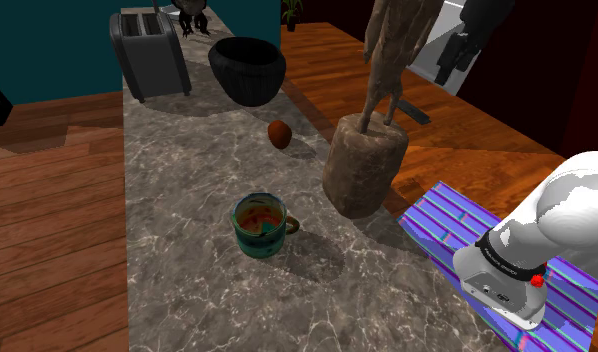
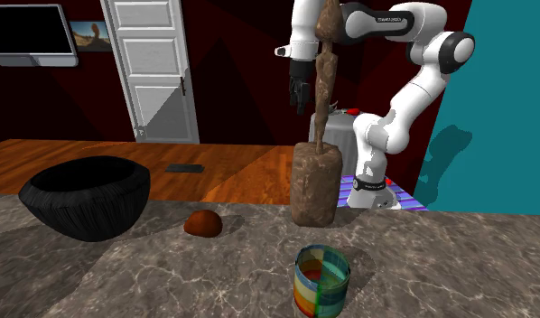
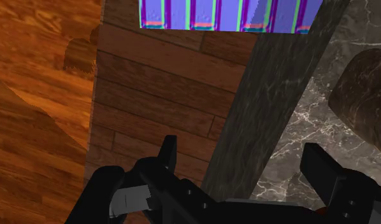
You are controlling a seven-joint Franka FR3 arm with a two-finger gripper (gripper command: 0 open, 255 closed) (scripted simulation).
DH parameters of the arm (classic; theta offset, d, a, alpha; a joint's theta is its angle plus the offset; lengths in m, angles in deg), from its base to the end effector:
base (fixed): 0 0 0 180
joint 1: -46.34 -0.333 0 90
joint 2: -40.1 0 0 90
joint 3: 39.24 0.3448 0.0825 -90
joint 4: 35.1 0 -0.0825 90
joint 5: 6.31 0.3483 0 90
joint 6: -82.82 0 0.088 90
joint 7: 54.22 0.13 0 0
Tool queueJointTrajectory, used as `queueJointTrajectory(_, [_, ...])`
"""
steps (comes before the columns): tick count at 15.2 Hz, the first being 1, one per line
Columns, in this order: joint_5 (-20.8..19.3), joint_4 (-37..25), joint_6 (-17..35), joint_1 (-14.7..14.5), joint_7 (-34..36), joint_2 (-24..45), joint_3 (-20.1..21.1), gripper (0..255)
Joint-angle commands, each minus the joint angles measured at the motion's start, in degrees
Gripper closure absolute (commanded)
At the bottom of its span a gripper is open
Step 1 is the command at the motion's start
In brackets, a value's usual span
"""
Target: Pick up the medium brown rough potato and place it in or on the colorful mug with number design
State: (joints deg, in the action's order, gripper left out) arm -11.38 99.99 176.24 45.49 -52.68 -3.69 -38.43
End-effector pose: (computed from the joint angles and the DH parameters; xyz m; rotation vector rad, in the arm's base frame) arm 0.2639 -0.0019 0.5875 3.0438 0.0030 0.0601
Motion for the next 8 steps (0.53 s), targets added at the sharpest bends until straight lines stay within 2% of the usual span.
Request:
queueJointTrajectory(1, [0.0, 0.0, 0.0, 0.0, 0.0, 0.0, 0.0, 0])
queueJointTrajectory(8, [5.2, 0.8, 12.0, -1.1, 5.3, 10.5, 1.4, 0])
